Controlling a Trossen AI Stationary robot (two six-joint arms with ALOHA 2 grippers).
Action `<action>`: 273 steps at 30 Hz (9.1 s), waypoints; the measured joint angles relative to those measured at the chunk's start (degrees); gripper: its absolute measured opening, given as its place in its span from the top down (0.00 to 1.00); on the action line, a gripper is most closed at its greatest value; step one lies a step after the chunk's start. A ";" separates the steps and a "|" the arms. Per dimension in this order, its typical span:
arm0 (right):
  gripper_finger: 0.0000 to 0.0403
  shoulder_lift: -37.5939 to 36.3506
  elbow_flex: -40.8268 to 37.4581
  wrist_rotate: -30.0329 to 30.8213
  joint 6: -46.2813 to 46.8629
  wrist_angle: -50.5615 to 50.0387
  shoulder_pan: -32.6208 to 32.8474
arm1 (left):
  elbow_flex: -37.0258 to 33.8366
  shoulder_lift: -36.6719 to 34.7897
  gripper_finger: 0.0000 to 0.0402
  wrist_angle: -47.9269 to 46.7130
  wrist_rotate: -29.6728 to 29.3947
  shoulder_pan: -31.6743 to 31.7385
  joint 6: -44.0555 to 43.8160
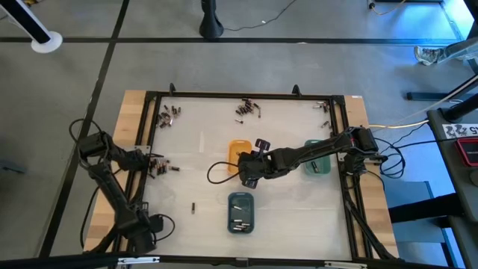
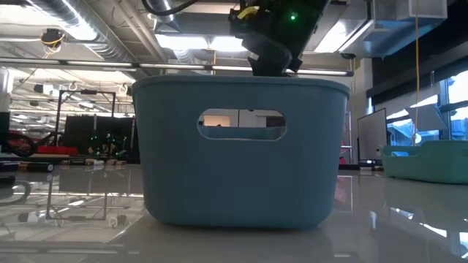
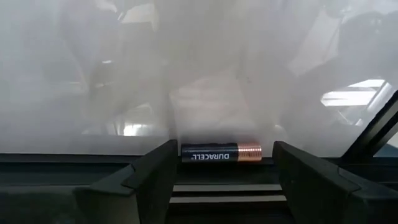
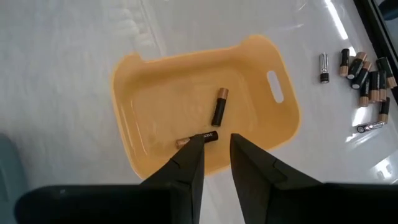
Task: Sort batteries
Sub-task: Put the bottom left duracell AAA battery into the yellow bin, then put the black battery into the yellow bin
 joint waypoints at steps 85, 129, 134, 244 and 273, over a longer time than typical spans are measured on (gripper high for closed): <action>0.80 0.00 0.00 -0.02 0.15 -0.20 0.04 | 2.73 3.52 0.31 -1.77 -0.20 -3.30 -1.04; 0.80 0.00 1.86 -1.12 -0.94 -4.82 0.02 | 16.93 5.95 0.55 -26.44 -18.95 8.14 16.94; 0.80 -2.30 3.17 2.88 1.13 -11.74 0.00 | 17.42 5.88 0.55 -26.79 -28.88 16.35 23.00; 0.80 -25.33 -16.15 3.19 7.63 2.36 0.00 | -0.98 5.58 0.25 -28.48 4.23 23.35 34.03; 0.80 -25.33 -16.15 2.01 7.63 2.62 0.00 | -7.41 7.72 0.25 -16.62 15.72 20.92 36.04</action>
